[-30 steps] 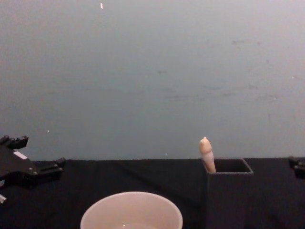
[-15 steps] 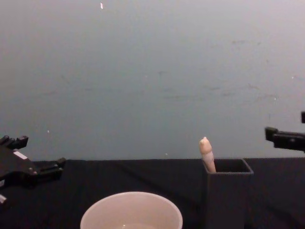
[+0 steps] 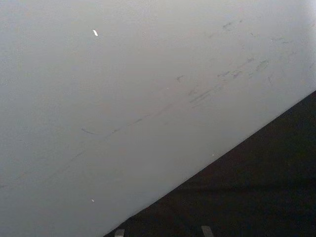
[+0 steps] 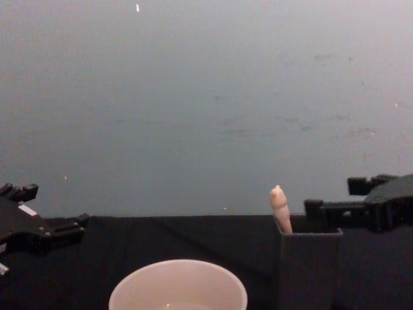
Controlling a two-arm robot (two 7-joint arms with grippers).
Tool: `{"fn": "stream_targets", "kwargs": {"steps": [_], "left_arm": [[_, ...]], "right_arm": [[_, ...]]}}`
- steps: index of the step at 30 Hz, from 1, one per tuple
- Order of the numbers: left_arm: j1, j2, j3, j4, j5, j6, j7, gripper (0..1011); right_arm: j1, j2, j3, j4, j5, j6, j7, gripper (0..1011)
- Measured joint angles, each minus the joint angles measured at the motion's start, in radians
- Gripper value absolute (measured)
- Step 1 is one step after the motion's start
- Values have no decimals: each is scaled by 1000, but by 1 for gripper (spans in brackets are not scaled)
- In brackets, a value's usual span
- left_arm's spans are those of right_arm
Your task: Pick up the stirring spoon with one hand, stir inside the cup, then place it back in its original position.
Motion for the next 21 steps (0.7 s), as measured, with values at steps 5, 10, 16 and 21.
{"fn": "stream_targets", "kwargs": {"steps": [5, 10, 16, 21], "left_arm": [[0, 0, 0, 0, 0, 0, 0, 1001], [0, 0, 0, 0, 0, 0, 0, 1001], [0, 0, 0, 0, 0, 0, 0, 1001], [0, 0, 0, 0, 0, 0, 0, 1001]], "right_arm": [[23, -28, -17, 19, -8, 35, 15, 1002], [53, -71, -37, 52, -28, 58, 19, 1003], [90, -124, -55, 103, -61, 58, 18, 1003], [114, -158, -66, 141, -86, 56, 14, 1002]]}}
